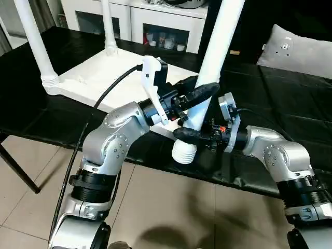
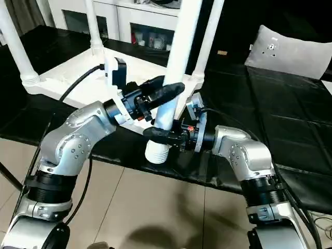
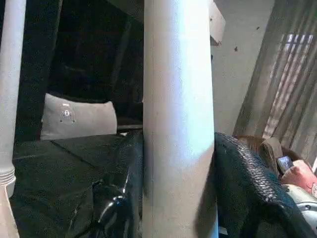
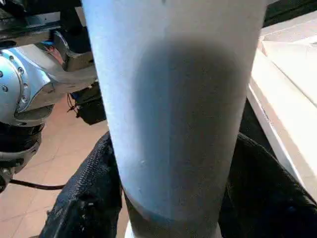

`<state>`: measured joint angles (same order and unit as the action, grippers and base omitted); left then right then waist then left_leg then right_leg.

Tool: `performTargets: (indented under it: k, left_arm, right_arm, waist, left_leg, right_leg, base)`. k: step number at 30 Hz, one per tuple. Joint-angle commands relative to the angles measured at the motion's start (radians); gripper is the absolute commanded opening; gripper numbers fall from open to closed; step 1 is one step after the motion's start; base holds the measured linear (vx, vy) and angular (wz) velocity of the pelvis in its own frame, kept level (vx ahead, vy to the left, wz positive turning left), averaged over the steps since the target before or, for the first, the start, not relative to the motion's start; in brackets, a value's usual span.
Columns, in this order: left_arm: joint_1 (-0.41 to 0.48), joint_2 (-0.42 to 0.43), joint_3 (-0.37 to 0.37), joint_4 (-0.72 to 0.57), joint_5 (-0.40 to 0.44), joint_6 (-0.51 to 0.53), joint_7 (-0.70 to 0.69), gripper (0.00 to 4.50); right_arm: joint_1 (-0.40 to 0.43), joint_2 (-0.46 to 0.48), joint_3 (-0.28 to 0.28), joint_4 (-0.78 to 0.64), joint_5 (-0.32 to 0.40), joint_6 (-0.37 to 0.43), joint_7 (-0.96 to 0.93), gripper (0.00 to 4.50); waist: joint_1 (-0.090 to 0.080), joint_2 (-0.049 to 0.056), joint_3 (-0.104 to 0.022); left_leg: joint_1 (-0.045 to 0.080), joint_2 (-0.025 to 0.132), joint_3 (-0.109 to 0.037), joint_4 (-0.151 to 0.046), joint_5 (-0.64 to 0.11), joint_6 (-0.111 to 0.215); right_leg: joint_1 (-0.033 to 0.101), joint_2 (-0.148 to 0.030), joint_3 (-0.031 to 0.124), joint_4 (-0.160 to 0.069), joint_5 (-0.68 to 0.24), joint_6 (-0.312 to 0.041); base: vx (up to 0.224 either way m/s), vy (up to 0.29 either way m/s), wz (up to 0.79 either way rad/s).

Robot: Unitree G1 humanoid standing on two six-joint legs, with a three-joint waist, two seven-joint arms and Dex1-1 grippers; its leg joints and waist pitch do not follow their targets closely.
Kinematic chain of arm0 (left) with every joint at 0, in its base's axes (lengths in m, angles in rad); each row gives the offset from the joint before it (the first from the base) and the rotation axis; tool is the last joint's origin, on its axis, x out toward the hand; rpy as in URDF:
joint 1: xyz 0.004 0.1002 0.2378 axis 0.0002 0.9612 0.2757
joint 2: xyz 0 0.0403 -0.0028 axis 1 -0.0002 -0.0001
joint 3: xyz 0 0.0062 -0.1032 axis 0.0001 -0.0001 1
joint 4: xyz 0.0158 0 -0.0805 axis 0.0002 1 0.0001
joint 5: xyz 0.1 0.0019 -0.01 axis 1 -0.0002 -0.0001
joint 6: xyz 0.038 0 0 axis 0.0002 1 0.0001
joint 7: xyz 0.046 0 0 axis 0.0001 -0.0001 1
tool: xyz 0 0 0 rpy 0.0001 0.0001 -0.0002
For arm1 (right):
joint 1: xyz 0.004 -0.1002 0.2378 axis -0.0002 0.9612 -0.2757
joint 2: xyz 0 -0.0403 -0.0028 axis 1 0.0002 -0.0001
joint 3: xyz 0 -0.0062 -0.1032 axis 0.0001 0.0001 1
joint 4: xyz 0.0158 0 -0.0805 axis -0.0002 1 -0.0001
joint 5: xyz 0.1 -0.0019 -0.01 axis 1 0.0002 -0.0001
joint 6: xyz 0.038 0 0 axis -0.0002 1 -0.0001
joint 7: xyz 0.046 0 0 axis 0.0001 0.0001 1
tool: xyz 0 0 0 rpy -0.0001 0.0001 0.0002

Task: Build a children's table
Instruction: Move to table

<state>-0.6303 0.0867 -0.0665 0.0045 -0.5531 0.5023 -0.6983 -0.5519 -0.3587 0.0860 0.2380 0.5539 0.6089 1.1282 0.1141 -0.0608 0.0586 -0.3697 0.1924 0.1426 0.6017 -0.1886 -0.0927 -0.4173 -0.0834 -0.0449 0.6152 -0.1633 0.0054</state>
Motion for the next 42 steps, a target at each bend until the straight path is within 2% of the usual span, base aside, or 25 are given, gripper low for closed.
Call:
performTargets:
  k: [1,4,9,16,17,19,22,29,35,38,39,40,41,42]
  left_arm:
    - [0.001,-0.005,-0.013,-0.030,-0.002,-0.004,-0.011,1.77]
    - [0.001,-0.005,-0.014,-0.029,-0.002,-0.005,-0.010,1.77]
    - [-0.003,-0.007,-0.012,-0.023,0.001,-0.009,-0.005,1.77]
    - [-0.021,-0.016,-0.011,0.000,0.018,0.010,0.031,1.77]
    - [-0.021,-0.019,-0.011,-0.004,0.006,0.022,0.029,2.12]
    - [-0.020,-0.028,-0.015,-0.015,-0.012,0.039,0.023,2.47]
    - [-0.015,-0.033,-0.054,-0.039,-0.021,0.054,-0.008,2.58]
    - [0.001,-0.037,-0.128,-0.072,-0.008,0.055,-0.054,3.27]
    - [0.006,-0.057,-0.089,-0.067,-0.021,0.049,-0.025,3.39]
    - [0.009,-0.072,-0.030,-0.046,-0.049,0.032,0.005,3.39]
    - [0.009,-0.073,-0.027,-0.045,-0.049,0.031,0.008,3.39]
    - [0.009,-0.077,-0.018,-0.042,-0.050,0.030,0.016,3.39]
    - [0.012,-0.084,-0.001,-0.040,-0.054,0.027,0.034,3.39]
    - [0.015,-0.088,0.010,-0.039,-0.057,0.026,0.045,3.39]
  right_arm:
    - [-0.015,-0.007,-0.011,-0.013,0.011,0.011,0.010,2.75]
    - [-0.016,-0.006,-0.011,-0.010,0.014,0.017,0.014,2.37]
    - [-0.019,-0.003,-0.010,0.001,-0.002,0.006,-0.002,1.99]
    - [-0.027,0.013,-0.028,-0.010,0.000,0.010,-0.041,1.91]
    - [-0.028,0.015,-0.027,-0.008,-0.005,0.008,-0.047,1.91]
    - [-0.028,0.018,-0.024,-0.006,-0.013,0.004,-0.056,1.89]
    - [-0.026,0.032,-0.015,0.002,-0.038,-0.010,-0.092,1.88]
    - [-0.019,0.049,-0.006,0.009,-0.057,-0.019,-0.129,1.88]
    - [-0.014,0.052,-0.019,0.002,-0.060,-0.010,-0.150,1.88]
    - [0.001,0.049,-0.043,-0.018,-0.047,0.009,-0.169,1.88]
    - [0.002,0.048,-0.045,-0.019,-0.046,0.008,-0.170,1.88]
    - [0.004,0.048,-0.049,-0.021,-0.044,0.006,-0.173,1.88]
    - [0.010,0.053,-0.067,-0.026,-0.032,0.003,-0.182,1.88]
    - [0.013,0.057,-0.078,-0.029,-0.023,0.002,-0.187,1.88]
  waist:
    - [0.004,-0.008,-0.075]
    - [0.003,-0.009,-0.075]
    - [0.003,-0.009,-0.075]
    - [0.002,-0.011,-0.075]
    - [0.001,-0.011,-0.075]
    - [0.000,-0.008,-0.075]
    - [-0.001,-0.006,-0.075]
    - [-0.003,-0.004,-0.075]
    - [-0.005,-0.004,-0.076]
    - [-0.005,-0.008,-0.075]
    - [-0.005,-0.006,-0.075]
    - [-0.003,-0.010,-0.075]
    - [-0.004,-0.022,-0.075]
    - [-0.001,-0.015,-0.075]
  left_leg:
    - [0.000,0.019,0.017,-0.065,-0.090,0.034]
    - [0.000,0.019,0.017,-0.065,-0.091,0.032]
    - [0.000,0.019,0.018,-0.065,-0.091,0.032]
    - [0.000,0.019,0.018,-0.064,-0.085,0.033]
    - [0.001,0.019,0.019,-0.065,-0.088,0.032]
    - [0.000,0.019,0.019,-0.065,-0.088,0.029]
    - [0.001,0.019,0.018,-0.065,-0.086,0.025]
    - [0.001,0.018,0.018,-0.066,-0.096,0.022]
    - [0.002,0.018,0.018,-0.066,-0.096,0.021]
    - [0.001,0.018,0.019,-0.066,-0.094,0.021]
    - [0.002,0.018,0.019,-0.066,-0.095,0.021]
    - [0.001,0.018,0.019,-0.065,-0.093,0.024]
    - [0.000,0.018,0.020,-0.065,-0.093,0.027]
    - [0.001,0.018,0.020,-0.065,-0.087,0.028]
  right_leg:
    - [0.067,-0.042,0.025,-0.057,-0.159,-0.208]
    - [0.068,-0.042,0.026,-0.057,-0.160,-0.207]
    - [0.067,-0.042,0.026,-0.058,-0.160,-0.208]
    - [0.067,-0.041,0.026,-0.057,-0.160,-0.206]
    - [0.066,-0.041,0.026,-0.058,-0.165,-0.204]
    - [0.066,-0.041,0.026,-0.057,-0.170,-0.203]
    - [0.065,-0.040,0.026,-0.058,-0.163,-0.203]
    - [0.067,-0.039,0.026,-0.058,-0.154,-0.203]
    - [0.068,-0.038,0.027,-0.058,-0.151,-0.201]
    - [0.068,-0.038,0.027,-0.058,-0.149,-0.202]
    - [0.068,-0.038,0.027,-0.059,-0.148,-0.206]
    - [0.068,-0.039,0.027,-0.058,-0.150,-0.205]
    - [0.069,-0.039,0.027,-0.060,-0.157,-0.201]
    - [0.068,-0.041,0.027,-0.058,-0.165,-0.201]
  base:
    - [0.000,0.000,0.00]
    - [0.000,0.000,0.00]
    - [0.000,0.000,0.00]
    - [0.000,0.000,0.00]
    - [0.000,0.000,0.00]
    - [0.000,0.000,0.00]
    - [0.000,0.000,0.00]
    - [0.000,0.000,0.00]
    - [0.000,0.000,0.00]
    - [0.000,0.000,0.00]
    - [0.000,0.000,0.00]
    - [0.000,0.000,0.00]
    - [0.000,0.000,0.00]
    - [0.000,0.000,0.00]
